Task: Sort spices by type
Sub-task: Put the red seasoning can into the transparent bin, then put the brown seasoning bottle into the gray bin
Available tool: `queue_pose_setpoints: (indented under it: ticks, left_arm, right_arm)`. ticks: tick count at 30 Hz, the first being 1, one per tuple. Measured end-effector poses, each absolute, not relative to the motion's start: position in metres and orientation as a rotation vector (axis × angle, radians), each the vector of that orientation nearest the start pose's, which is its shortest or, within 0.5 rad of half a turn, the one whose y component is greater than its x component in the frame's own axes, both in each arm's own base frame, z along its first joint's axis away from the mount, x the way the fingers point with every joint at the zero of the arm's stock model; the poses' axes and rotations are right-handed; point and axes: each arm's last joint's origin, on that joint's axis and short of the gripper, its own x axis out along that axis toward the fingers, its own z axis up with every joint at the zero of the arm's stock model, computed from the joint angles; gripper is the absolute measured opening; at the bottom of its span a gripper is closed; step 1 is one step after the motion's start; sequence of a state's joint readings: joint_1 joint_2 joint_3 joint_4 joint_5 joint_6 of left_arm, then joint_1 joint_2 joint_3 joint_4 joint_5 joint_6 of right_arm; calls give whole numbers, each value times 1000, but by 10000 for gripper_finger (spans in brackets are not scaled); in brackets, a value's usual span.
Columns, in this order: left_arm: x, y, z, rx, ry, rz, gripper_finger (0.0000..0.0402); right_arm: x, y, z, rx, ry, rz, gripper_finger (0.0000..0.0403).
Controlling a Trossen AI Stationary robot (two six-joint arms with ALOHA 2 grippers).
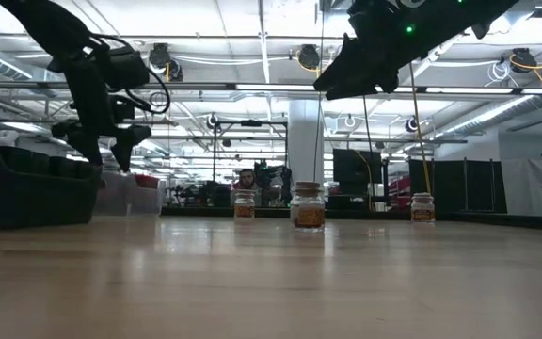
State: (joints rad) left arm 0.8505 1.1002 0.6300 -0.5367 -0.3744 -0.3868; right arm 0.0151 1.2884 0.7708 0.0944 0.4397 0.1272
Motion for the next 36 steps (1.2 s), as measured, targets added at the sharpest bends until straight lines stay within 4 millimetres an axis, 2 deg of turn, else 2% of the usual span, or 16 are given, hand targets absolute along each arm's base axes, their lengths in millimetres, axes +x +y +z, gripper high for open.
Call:
queue_pose_setpoints:
  ticks: [9,16,20,24,28,32,36]
  left_arm:
    - [124,157,199,-536,846,1298,298]
    - [121,154,222,-512,772,1292,299]
    - [118,145,234,-514,720,1213,299]
    - [124,133,244,-509,674,970,299]
    - [136,120,254,-499,588,704,299]
    - [152,104,267,-457,476,361,299]
    - [167,82,278,-380,391,-28,299]
  right_arm:
    - [275,-8,249,39,385,-446,293]
    - [275,-8,249,45,384,-447,293]
    - [276,-7,249,79,386,-395,293]
    - [278,-4,248,107,390,-295,293]
    - [280,-3,245,108,407,-285,293]
    - [284,-2,241,119,418,-223,293]
    - [290,1,227,61,491,-114,293]
